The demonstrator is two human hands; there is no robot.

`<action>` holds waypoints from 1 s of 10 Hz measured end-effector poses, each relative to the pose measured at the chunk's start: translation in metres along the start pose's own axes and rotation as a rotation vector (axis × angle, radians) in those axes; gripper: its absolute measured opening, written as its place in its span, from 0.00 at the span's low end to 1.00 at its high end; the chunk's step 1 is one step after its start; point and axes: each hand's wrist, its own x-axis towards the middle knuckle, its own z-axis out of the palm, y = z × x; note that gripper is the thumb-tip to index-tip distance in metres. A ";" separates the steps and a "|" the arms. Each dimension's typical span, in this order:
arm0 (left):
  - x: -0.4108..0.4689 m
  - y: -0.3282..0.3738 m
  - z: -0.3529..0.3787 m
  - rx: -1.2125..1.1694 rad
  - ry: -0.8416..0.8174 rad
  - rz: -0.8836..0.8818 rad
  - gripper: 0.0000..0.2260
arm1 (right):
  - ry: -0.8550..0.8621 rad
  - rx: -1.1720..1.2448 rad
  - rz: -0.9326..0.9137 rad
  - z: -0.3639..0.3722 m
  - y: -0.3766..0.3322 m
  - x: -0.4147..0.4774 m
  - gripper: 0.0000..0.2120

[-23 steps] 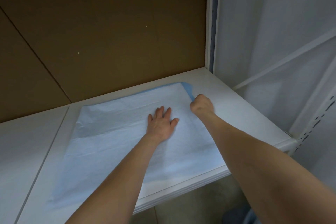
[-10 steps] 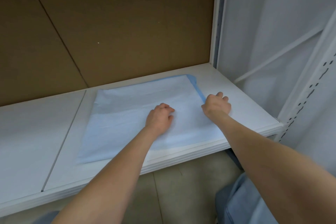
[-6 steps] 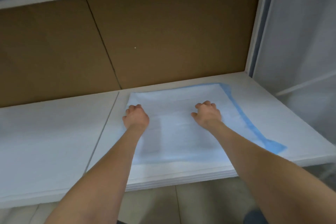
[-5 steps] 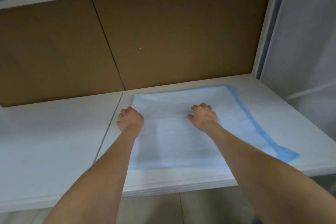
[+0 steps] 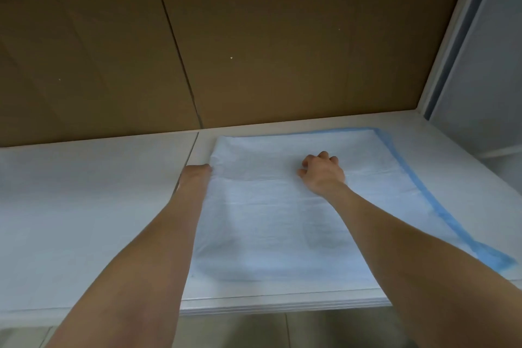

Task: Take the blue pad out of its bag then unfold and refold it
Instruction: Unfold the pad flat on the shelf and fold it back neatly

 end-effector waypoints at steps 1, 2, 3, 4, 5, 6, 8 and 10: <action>-0.007 0.000 -0.001 0.192 0.071 0.031 0.15 | 0.014 0.016 0.003 0.001 -0.001 0.002 0.18; -0.006 0.001 0.002 0.357 0.192 0.081 0.12 | 0.016 0.025 -0.002 0.002 -0.001 0.002 0.18; -0.010 0.001 0.007 0.583 0.259 0.216 0.12 | 0.016 0.031 -0.001 0.002 0.000 0.003 0.18; -0.017 -0.003 0.013 0.804 0.303 0.367 0.11 | 0.007 0.046 -0.002 0.001 0.000 0.004 0.19; -0.020 -0.006 0.015 0.925 0.305 0.454 0.12 | 0.004 0.055 0.000 0.002 0.000 0.004 0.19; -0.021 -0.005 0.015 1.024 0.278 0.503 0.16 | 0.006 0.053 -0.004 0.002 0.000 0.004 0.19; -0.021 0.007 0.018 1.348 0.235 0.671 0.19 | 0.006 0.050 -0.009 0.002 0.000 0.004 0.19; -0.022 0.002 0.016 1.010 0.191 0.518 0.11 | -0.022 0.049 -0.021 0.001 0.001 0.004 0.21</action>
